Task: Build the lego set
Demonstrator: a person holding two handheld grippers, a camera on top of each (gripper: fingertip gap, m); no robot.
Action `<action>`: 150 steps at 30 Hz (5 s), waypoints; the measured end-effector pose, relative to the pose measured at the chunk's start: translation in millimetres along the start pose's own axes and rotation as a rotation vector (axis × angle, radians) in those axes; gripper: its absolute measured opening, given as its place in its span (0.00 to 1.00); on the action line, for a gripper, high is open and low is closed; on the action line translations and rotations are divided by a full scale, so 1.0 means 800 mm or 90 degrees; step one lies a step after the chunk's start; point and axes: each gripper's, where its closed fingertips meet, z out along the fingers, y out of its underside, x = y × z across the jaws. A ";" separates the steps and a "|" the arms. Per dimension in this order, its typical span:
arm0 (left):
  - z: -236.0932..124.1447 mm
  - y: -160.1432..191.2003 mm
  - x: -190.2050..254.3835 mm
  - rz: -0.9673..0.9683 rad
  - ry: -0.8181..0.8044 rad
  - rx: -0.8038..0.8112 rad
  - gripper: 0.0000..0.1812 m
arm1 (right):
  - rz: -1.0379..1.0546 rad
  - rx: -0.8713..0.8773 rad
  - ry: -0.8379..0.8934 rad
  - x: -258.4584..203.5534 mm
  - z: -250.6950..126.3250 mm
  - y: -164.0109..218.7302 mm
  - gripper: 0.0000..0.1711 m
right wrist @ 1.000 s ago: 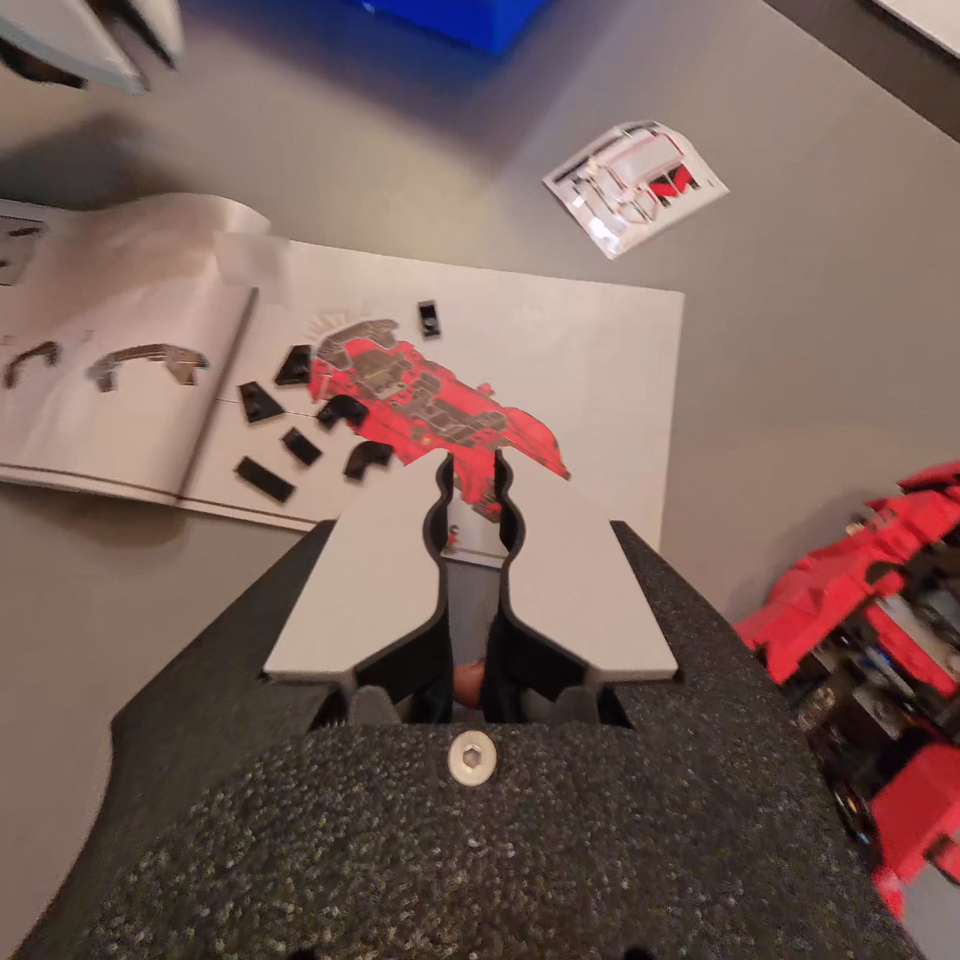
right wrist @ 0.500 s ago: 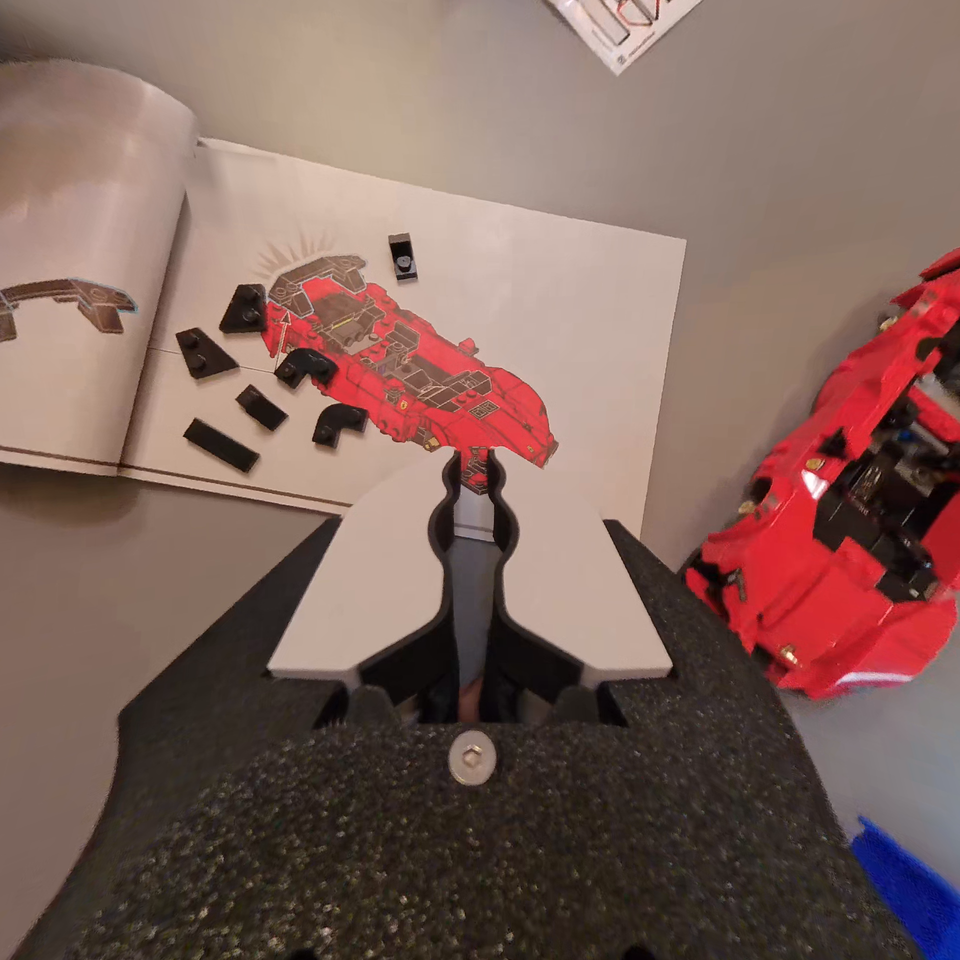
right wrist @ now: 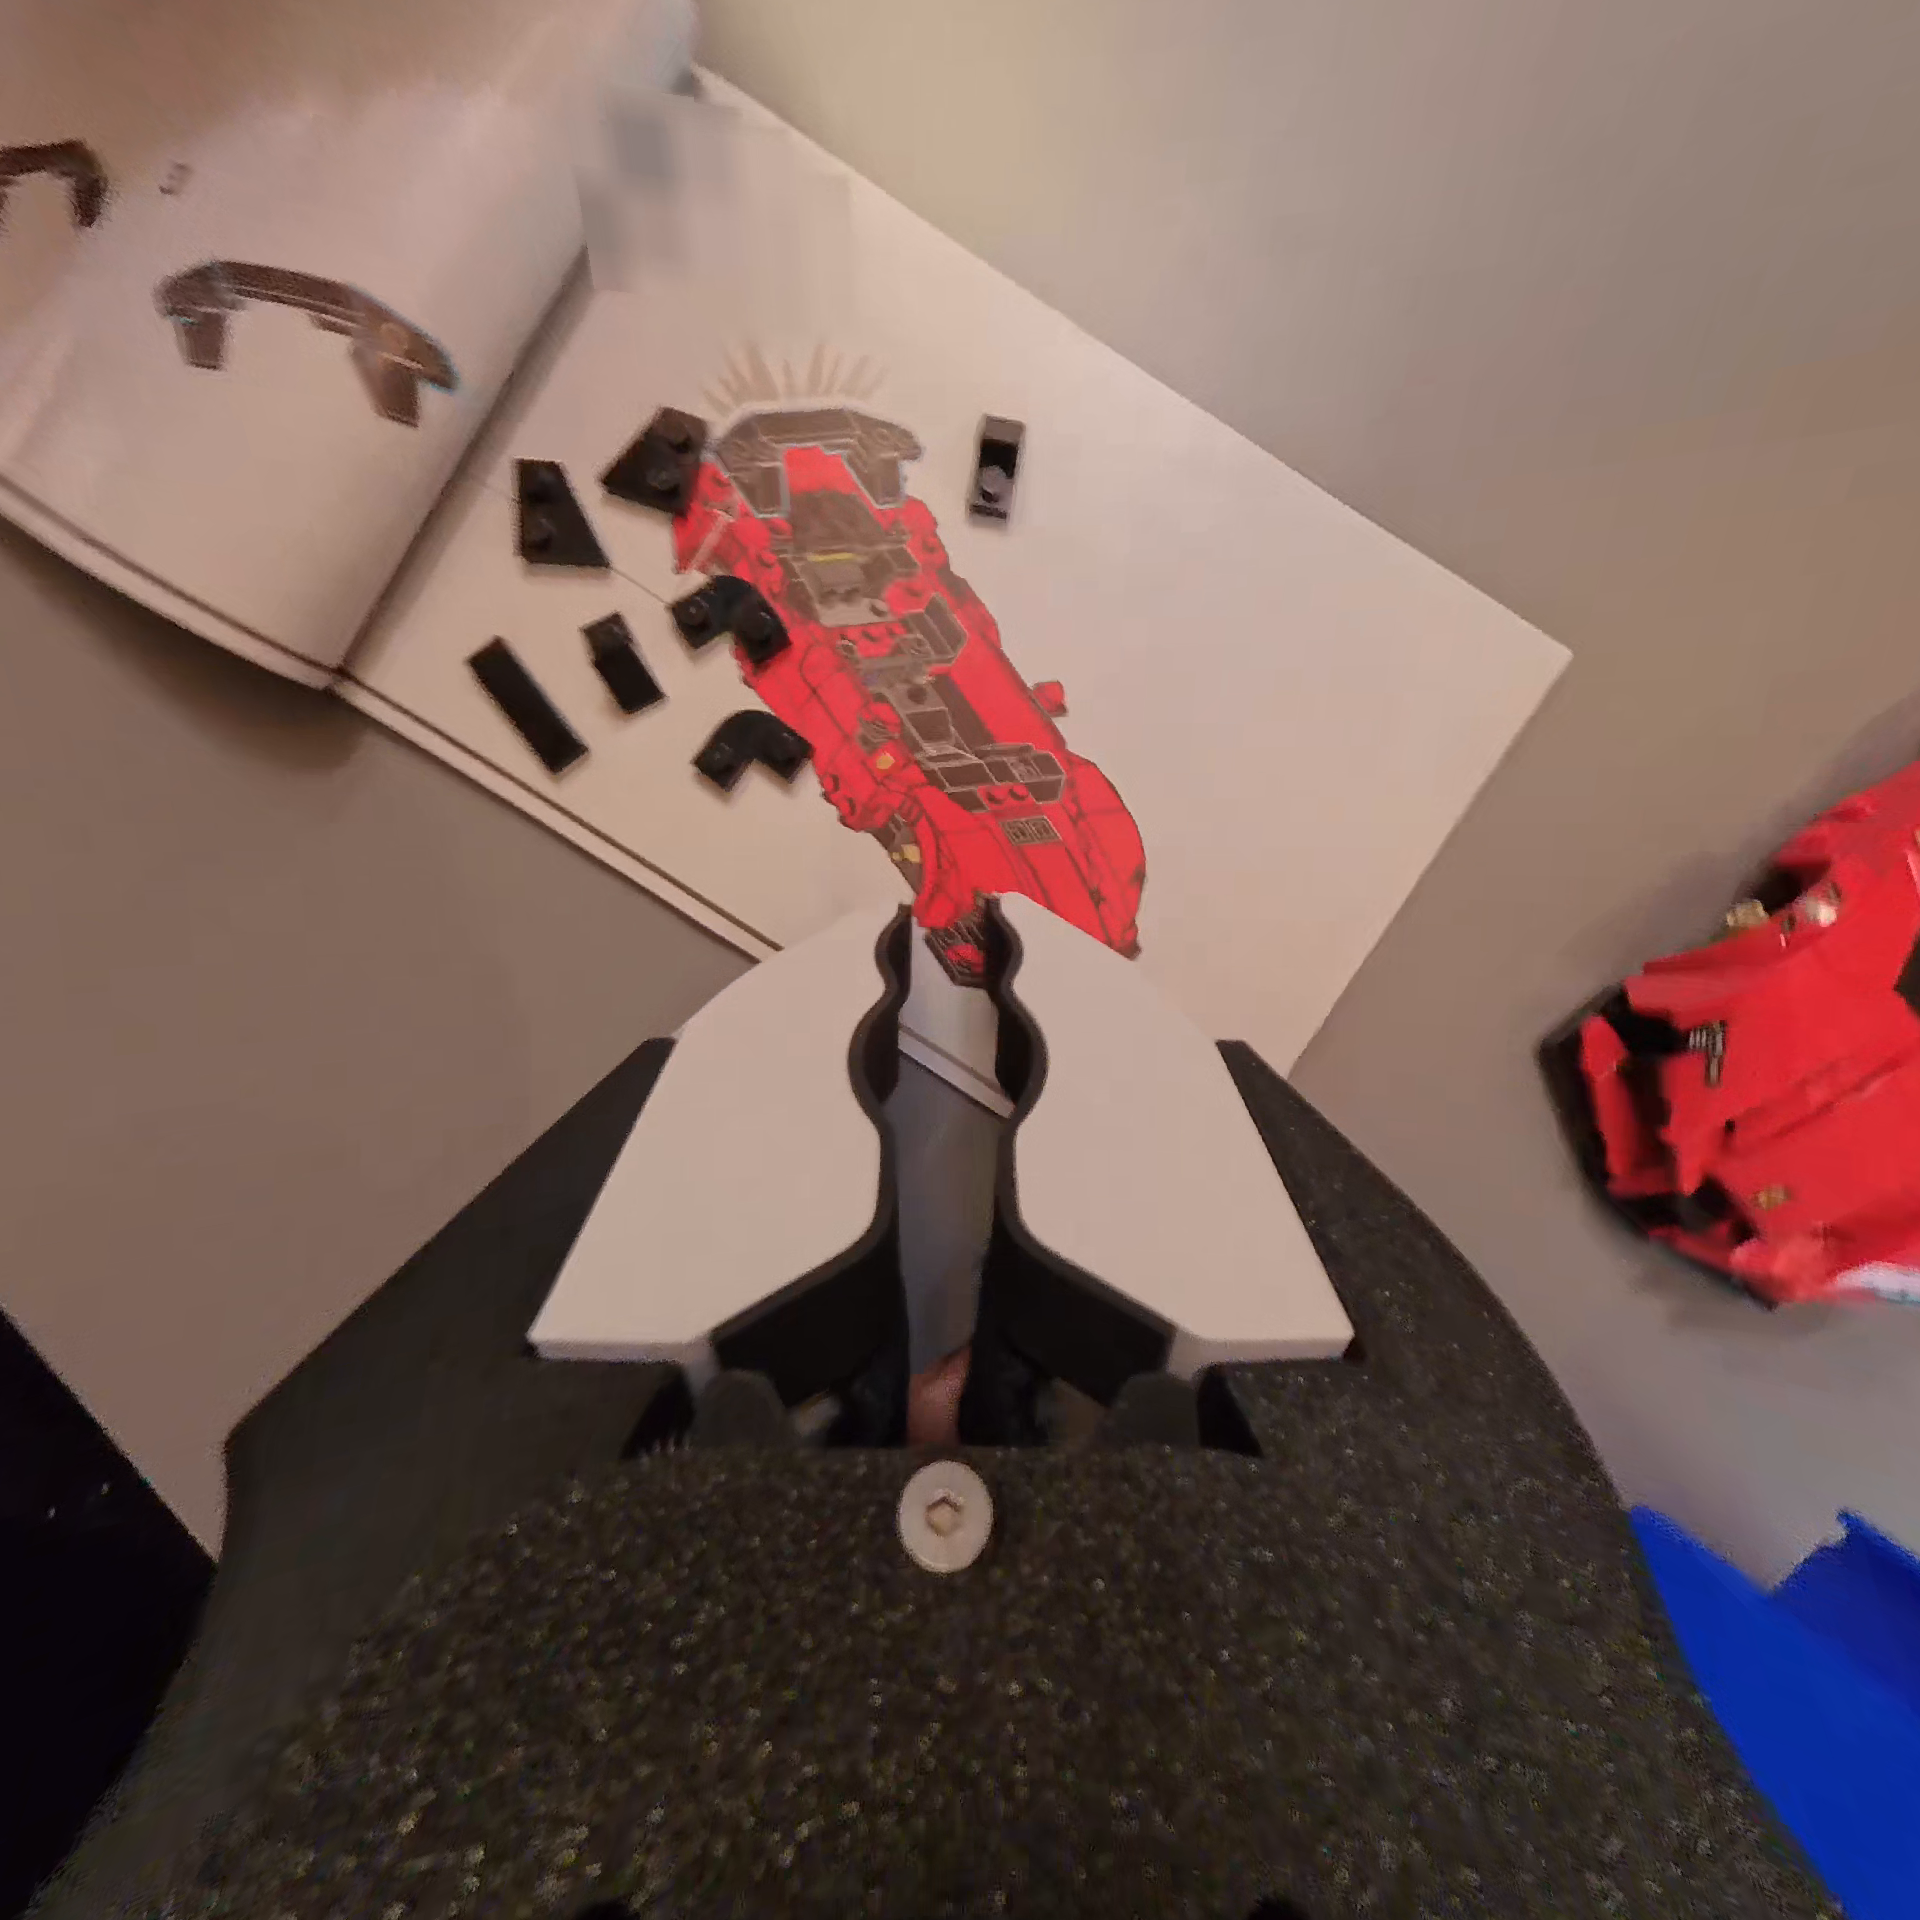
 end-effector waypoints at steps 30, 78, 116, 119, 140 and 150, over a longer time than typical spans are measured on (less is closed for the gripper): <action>0.000 0.002 -0.001 -0.002 0.004 -0.001 0.05 | -0.372 0.074 -0.193 -0.038 0.008 -0.063 0.06; 0.002 0.003 0.000 -0.003 0.008 0.001 0.05 | -0.139 -0.019 -0.069 -0.035 0.014 -0.027 0.02; 0.006 0.010 0.000 -0.013 0.018 -0.007 0.05 | 0.058 -0.017 0.015 0.021 -0.004 0.014 0.05; 0.006 0.010 0.001 -0.013 0.019 -0.007 0.05 | 0.059 -0.007 0.013 0.019 -0.002 0.010 0.05; 0.006 0.011 0.000 -0.015 0.018 -0.007 0.05 | -0.048 0.001 0.008 0.018 0.005 -0.004 0.07; 0.006 0.012 -0.001 -0.017 0.018 -0.007 0.05 | -0.095 -0.014 -0.004 0.011 0.005 -0.003 0.07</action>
